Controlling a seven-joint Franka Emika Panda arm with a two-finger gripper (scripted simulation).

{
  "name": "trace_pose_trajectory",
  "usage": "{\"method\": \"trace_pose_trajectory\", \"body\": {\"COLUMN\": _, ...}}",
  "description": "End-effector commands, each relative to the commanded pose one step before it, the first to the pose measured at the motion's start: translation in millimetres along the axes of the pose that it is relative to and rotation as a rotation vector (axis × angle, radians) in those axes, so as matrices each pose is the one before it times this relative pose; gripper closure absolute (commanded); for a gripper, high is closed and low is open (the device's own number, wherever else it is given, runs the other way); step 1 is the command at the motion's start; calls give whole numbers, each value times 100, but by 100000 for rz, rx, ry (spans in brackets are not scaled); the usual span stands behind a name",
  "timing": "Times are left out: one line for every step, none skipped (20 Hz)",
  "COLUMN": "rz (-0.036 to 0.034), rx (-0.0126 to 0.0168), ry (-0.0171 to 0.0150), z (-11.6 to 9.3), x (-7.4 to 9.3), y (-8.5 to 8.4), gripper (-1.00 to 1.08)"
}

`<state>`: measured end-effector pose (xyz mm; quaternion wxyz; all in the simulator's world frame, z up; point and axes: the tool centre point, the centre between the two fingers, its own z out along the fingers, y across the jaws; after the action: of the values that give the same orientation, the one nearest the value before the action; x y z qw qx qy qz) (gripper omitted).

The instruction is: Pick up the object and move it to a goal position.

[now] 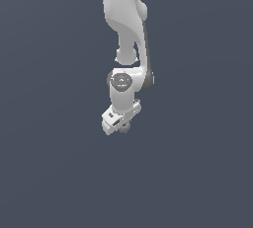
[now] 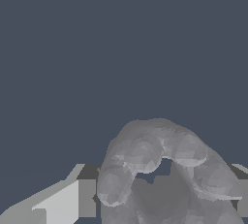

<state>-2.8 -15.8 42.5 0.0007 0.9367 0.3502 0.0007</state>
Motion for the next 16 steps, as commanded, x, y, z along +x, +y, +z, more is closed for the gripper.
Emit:
{"method": "trace_pose_trajectory", "body": {"rz": -47, "rx": -9, "ry": 19, "z": -63, "x": -38, "y": -28, "gripper": 108}}
{"method": "trace_pose_trajectory", "body": {"rz": 0, "rx": 0, "ry": 0, "z": -77, "x": -87, "y": -11, "gripper": 108}}
{"method": "trace_pose_trajectory", "body": {"rz": 0, "rx": 0, "ry": 0, "z": -109, "x": -122, "y": -16, "gripper": 108}}
{"method": "trace_pose_trajectory", "body": {"rz": 0, "rx": 0, "ry": 0, "z": -141, "x": -158, "y": -20, "gripper": 108}}
{"method": "trace_pose_trajectory", "body": {"rz": 0, "rx": 0, "ry": 0, "z": -173, "x": -194, "y": -25, "gripper": 108}}
{"method": "trace_pose_trajectory", "body": {"rz": 0, "rx": 0, "ry": 0, "z": -206, "x": -231, "y": -29, "gripper": 108}}
{"method": "trace_pose_trajectory", "body": {"rz": 0, "rx": 0, "ry": 0, "z": -240, "x": -268, "y": -34, "gripper": 108}}
{"method": "trace_pose_trajectory", "body": {"rz": 0, "rx": 0, "ry": 0, "z": -273, "x": -305, "y": -38, "gripper": 108}}
{"method": "trace_pose_trajectory", "body": {"rz": 0, "rx": 0, "ry": 0, "z": -307, "x": -342, "y": -42, "gripper": 108}}
{"method": "trace_pose_trajectory", "body": {"rz": -21, "rx": 10, "ry": -43, "z": -318, "x": -368, "y": -56, "gripper": 108}}
{"method": "trace_pose_trajectory", "body": {"rz": 0, "rx": 0, "ry": 0, "z": -374, "x": -417, "y": -51, "gripper": 108}}
{"method": "trace_pose_trajectory", "body": {"rz": 0, "rx": 0, "ry": 0, "z": -408, "x": -454, "y": -55, "gripper": 108}}
{"method": "trace_pose_trajectory", "body": {"rz": 0, "rx": 0, "ry": 0, "z": -443, "x": -491, "y": -59, "gripper": 108}}
{"method": "trace_pose_trajectory", "body": {"rz": 0, "rx": 0, "ry": 0, "z": -477, "x": -528, "y": -63, "gripper": 108}}
{"method": "trace_pose_trajectory", "body": {"rz": -22, "rx": 19, "ry": -39, "z": -488, "x": -553, "y": -74, "gripper": 108}}
{"method": "trace_pose_trajectory", "body": {"rz": 0, "rx": 0, "ry": 0, "z": -547, "x": -601, "y": -70, "gripper": 108}}
